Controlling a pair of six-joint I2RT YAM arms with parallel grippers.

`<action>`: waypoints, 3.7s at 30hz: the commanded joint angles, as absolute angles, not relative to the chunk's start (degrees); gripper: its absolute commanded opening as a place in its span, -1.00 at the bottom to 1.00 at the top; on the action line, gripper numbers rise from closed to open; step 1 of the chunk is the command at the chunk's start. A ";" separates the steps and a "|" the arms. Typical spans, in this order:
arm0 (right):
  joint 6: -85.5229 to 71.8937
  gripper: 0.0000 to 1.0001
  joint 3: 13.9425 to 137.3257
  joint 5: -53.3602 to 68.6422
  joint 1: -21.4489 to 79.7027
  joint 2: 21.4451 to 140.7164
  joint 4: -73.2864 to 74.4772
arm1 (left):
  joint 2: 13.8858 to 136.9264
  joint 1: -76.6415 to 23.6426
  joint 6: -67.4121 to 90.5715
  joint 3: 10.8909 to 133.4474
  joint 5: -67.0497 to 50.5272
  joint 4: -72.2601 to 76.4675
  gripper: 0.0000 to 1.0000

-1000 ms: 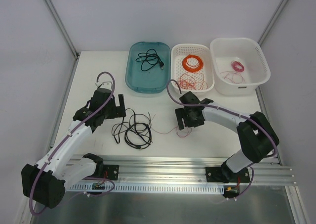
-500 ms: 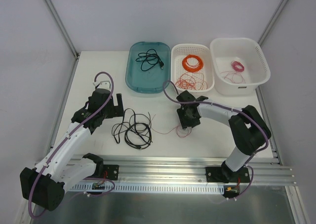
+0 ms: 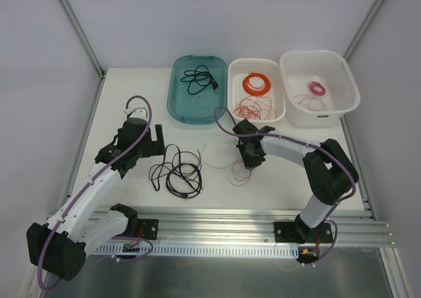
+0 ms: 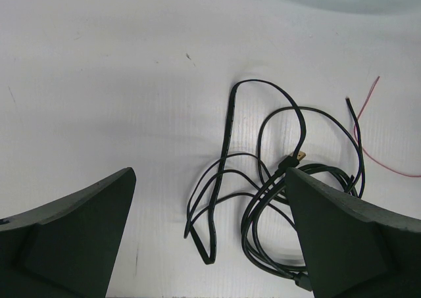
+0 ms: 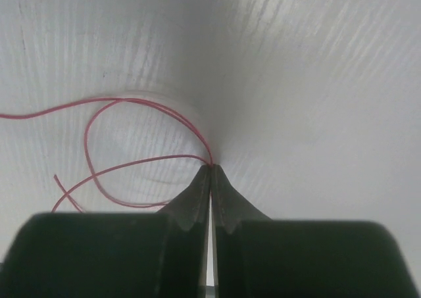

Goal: Untangle the cables

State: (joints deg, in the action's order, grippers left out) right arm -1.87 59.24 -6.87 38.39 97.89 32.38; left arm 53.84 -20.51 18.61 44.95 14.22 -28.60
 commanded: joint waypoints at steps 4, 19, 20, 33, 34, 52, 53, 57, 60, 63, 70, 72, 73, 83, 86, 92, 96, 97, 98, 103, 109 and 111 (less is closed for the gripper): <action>1.91 -0.99 62.74 -15.45 38.23 83.62 38.21 | 53.70 -19.86 17.67 44.56 16.00 -28.39 0.98; 12.48 -0.99 98.06 -15.04 21.90 67.24 51.50 | 54.05 -19.78 17.75 44.65 15.56 -28.39 0.98; 12.83 -0.99 101.83 -14.86 19.71 67.32 51.42 | 54.23 -19.78 17.84 44.74 15.47 -28.39 0.98; 13.54 -0.99 112.58 -15.74 0.80 77.60 36.49 | 54.58 -19.78 18.02 44.47 14.59 -28.39 0.98; 13.19 -0.99 112.94 -15.21 0.18 78.56 36.04 | 54.67 -19.78 18.02 44.47 14.50 -28.39 0.98; 2.73 -0.99 104.50 -10.63 -13.54 99.13 31.90 | 56.42 -19.60 17.93 44.82 13.80 -28.39 0.98; 2.12 -0.99 104.59 -10.63 -13.62 101.58 32.34 | 56.51 -19.51 17.93 44.91 13.71 -28.39 0.98; 0.79 -0.98 105.38 -9.76 -13.62 106.60 33.49 | 57.22 -19.25 17.84 45.09 13.36 -28.39 0.98; 0.35 -0.58 107.05 -8.00 -13.62 110.02 34.36 | 57.48 -19.16 17.84 45.09 13.19 -28.39 0.98; 0.26 -0.24 109.59 -7.47 -13.62 111.09 37.00 | 57.66 -19.07 17.93 45.09 12.83 -28.48 0.98; 0.53 0.58 105.74 -4.49 -13.01 100.67 37.70 | 57.74 -18.98 18.28 45.18 10.82 -28.39 0.98; 0.96 0.66 102.84 -1.78 -12.22 97.31 37.97 | 58.09 -18.98 18.63 45.26 9.76 -28.39 0.98; 1.58 0.71 101.70 -1.15 -10.74 94.25 38.32 | 58.18 -18.98 18.81 45.26 8.80 -28.39 0.98; -5.09 0.73 75.26 3.78 11.75 72.45 32.45 | 61.26 -18.98 22.23 45.70 3.61 -29.00 0.98; -7.99 0.72 66.47 5.27 21.51 69.44 27.27 | 61.79 -19.07 24.77 45.62 3.08 -29.27 0.97; -11.95 0.70 57.41 1.85 38.75 68.82 22.42 | 66.61 -19.16 34.86 45.70 1.76 -29.27 0.83; -14.15 0.69 52.84 0.44 43.06 68.03 20.22 | 71.70 -21.35 40.69 49.47 3.68 -29.18 0.76; -14.50 0.69 52.04 0.44 43.94 67.42 19.78 | 72.94 -21.97 41.39 50.27 5.08 -29.18 0.74; -14.59 0.69 51.34 0.44 44.21 67.06 19.17 | 75.65 -22.41 42.88 52.01 5.62 -29.09 0.72; -14.85 0.71 48.52 -1.67 46.57 65.31 18.46 | 83.31 -24.52 46.67 56.24 8.17 -28.65 0.56; -15.03 0.73 45.27 -3.25 48.34 63.02 17.93 | 91.66 -27.15 49.13 60.12 11.16 -28.56 0.19; -14.68 0.73 44.65 -3.69 48.25 62.06 18.02 | 92.55 -28.21 49.75 60.29 12.91 -28.56 0.01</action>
